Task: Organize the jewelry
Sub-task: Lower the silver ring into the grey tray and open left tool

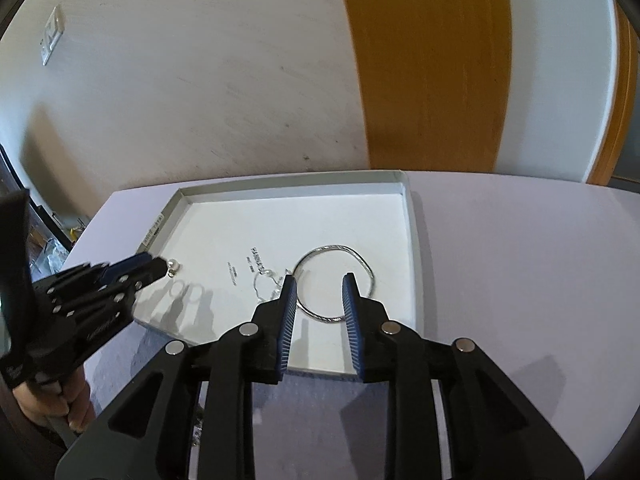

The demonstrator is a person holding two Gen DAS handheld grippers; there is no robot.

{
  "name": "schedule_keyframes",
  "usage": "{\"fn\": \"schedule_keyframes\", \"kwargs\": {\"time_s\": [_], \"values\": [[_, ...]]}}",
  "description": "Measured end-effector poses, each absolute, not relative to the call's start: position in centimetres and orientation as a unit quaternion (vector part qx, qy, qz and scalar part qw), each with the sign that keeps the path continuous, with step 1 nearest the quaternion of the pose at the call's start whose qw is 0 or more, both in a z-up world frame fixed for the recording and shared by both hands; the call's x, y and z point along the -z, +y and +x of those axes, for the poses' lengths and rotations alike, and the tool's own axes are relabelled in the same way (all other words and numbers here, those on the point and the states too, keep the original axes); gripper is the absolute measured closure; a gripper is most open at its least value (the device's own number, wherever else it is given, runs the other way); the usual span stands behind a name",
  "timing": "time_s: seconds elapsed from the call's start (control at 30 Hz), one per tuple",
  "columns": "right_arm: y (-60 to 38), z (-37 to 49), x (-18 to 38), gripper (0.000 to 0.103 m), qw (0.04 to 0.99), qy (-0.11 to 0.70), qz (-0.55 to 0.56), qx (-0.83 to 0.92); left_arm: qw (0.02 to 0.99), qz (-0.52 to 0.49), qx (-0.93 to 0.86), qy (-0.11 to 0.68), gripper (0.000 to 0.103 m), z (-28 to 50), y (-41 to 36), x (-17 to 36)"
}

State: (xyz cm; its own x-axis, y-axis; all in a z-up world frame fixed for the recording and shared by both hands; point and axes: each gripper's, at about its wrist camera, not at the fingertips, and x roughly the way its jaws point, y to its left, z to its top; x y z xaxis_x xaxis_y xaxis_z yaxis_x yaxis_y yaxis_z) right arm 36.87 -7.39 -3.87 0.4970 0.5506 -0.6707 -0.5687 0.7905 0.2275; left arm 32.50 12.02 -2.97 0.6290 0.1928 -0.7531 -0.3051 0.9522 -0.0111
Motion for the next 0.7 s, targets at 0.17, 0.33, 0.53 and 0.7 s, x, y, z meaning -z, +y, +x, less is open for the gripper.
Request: {"fn": "schedule_keyframes", "kwargs": {"time_s": [0.17, 0.33, 0.53, 0.7], "values": [[-7.6, 37.1, 4.1, 0.071, 0.87, 0.375, -0.021, -0.318, 0.9, -0.065, -0.137, 0.409, 0.082, 34.5, 11.8, 3.1], [-7.8, 37.5, 4.4, 0.071, 0.871, 0.375, -0.019, -0.316, 0.901, -0.066, -0.138, 0.406, 0.082, 35.3, 11.7, 2.8], [-8.3, 37.8, 4.5, 0.071, 0.877, 0.369, -0.02, -0.307, 0.902, -0.067, -0.139, 0.402, 0.082, 35.7, 12.2, 2.0], [-8.7, 37.9, 4.3, 0.071, 0.878, 0.365, -0.015, -0.309, 0.902, -0.07, -0.138, 0.403, 0.082, 36.6, 12.6, 1.6]]}}
